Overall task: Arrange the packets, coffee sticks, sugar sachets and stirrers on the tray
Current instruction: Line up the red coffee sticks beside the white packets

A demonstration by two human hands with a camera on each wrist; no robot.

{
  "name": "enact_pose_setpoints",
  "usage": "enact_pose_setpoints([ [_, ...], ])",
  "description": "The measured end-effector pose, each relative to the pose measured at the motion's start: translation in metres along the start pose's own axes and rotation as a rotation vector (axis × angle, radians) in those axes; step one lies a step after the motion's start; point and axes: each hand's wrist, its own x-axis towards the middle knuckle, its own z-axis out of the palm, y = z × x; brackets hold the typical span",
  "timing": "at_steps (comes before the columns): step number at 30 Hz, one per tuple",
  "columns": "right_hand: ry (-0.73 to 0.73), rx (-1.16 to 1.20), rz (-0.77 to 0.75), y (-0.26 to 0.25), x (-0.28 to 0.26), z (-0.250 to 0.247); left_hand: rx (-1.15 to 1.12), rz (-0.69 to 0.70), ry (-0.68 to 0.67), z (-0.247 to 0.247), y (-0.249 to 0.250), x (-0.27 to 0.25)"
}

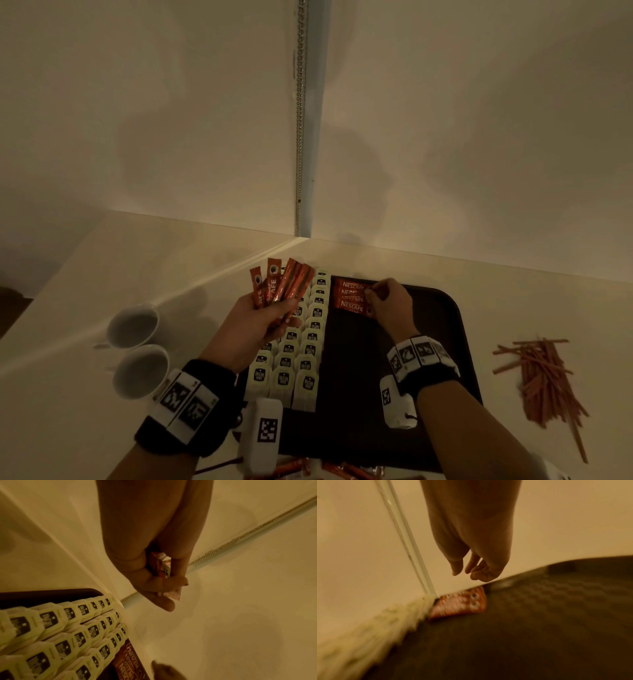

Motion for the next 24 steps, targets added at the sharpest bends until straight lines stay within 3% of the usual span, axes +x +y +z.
enact_pose_setpoints([
  [2, -0.072, 0.171, -0.068, -0.035, -0.017, -0.012, 0.090, 0.030, -0.008, 0.001, 0.001, 0.002],
  [4, -0.264, 0.385, -0.122, -0.073, -0.041, -0.023, 0.208, 0.081, -0.008, 0.004, 0.002, 0.003],
  [7, -0.496, 0.424, -0.229, -0.105, -0.066, -0.028, 0.364, 0.150, -0.006, 0.010, 0.004, 0.003],
  [9, -0.506, 0.404, -0.286, -0.108, -0.072, -0.030, 0.335, 0.165, -0.016, 0.013, 0.007, 0.001],
  [14, -0.524, 0.611, -0.294, -0.096, -0.077, -0.041, -0.148, 0.144, 0.033, 0.009, 0.011, -0.005],
  [21, -0.447, 0.793, -0.217, -0.095, -0.089, -0.033, -0.135, 0.258, 0.077, 0.017, 0.016, -0.007],
  [24, -0.394, 0.656, -0.259, -0.094, -0.087, -0.031, -0.093, 0.263, 0.092, 0.016, 0.015, -0.006],
])
